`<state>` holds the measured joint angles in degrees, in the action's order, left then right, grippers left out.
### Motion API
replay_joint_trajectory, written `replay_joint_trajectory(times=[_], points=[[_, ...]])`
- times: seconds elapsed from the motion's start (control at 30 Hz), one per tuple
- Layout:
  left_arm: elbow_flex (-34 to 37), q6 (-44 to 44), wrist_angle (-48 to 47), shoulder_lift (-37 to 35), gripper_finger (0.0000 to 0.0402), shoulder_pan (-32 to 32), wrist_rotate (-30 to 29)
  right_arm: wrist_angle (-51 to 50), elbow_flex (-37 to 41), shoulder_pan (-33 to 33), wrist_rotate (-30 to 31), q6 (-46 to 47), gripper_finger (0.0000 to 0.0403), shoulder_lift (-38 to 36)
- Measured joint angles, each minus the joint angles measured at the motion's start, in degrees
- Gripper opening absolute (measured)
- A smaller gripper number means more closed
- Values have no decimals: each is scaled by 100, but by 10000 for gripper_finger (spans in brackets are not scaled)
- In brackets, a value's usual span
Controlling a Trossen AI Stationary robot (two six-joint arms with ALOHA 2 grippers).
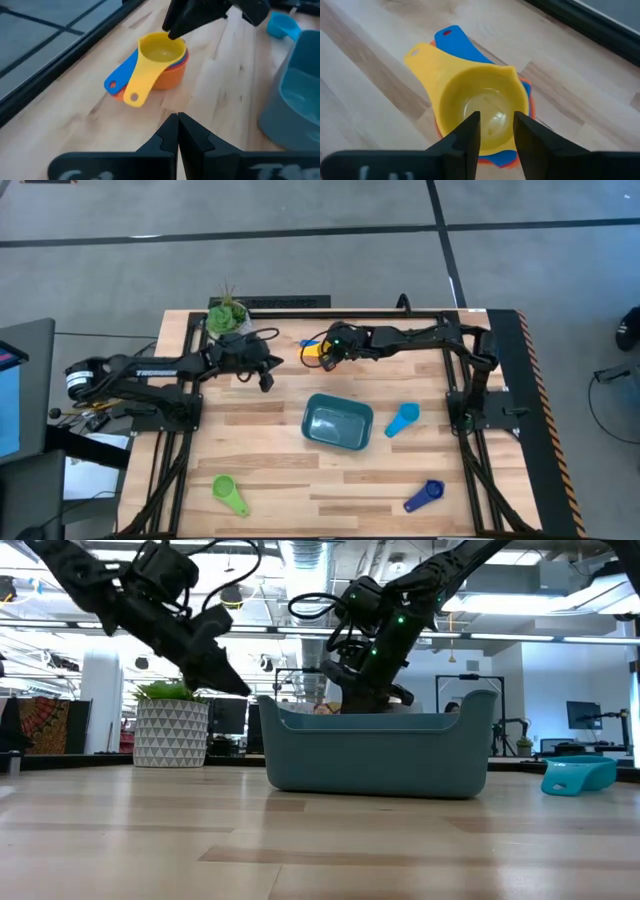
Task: Nest measuring cups in basket
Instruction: Stack the yellow measuring cup on top of the blue measuring cup
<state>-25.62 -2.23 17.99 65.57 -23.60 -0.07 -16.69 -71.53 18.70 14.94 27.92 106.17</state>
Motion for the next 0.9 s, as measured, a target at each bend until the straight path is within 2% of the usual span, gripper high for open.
replay_joint_trajectory(times=[0.1, 0.27, 0.43, 0.57, 0.73, 0.9], points=[[32, -25, 469, 404, 0, -4, -16, -13, 2, 23, 19, -68, 121, -46], [-213, 41, 1066, 1506, 0, -2, 189, 39, 2, 61, 35, -299, 93, -347], [-669, 226, 1035, 2421, 0, -26, 126, -28, 1, 150, 301, -607, 64, -714], [-1064, 326, 969, 2962, 0, -72, 95, -317, 2, 490, 318, -686, 39, -645], [-1295, 327, 925, 3247, 0, -180, -2, -375, 4, 774, 2, -698, 11, -342], [-1293, 435, 863, 3165, 0, -304, -267, -420, 14, 709, -162, -726, 14, -175]])
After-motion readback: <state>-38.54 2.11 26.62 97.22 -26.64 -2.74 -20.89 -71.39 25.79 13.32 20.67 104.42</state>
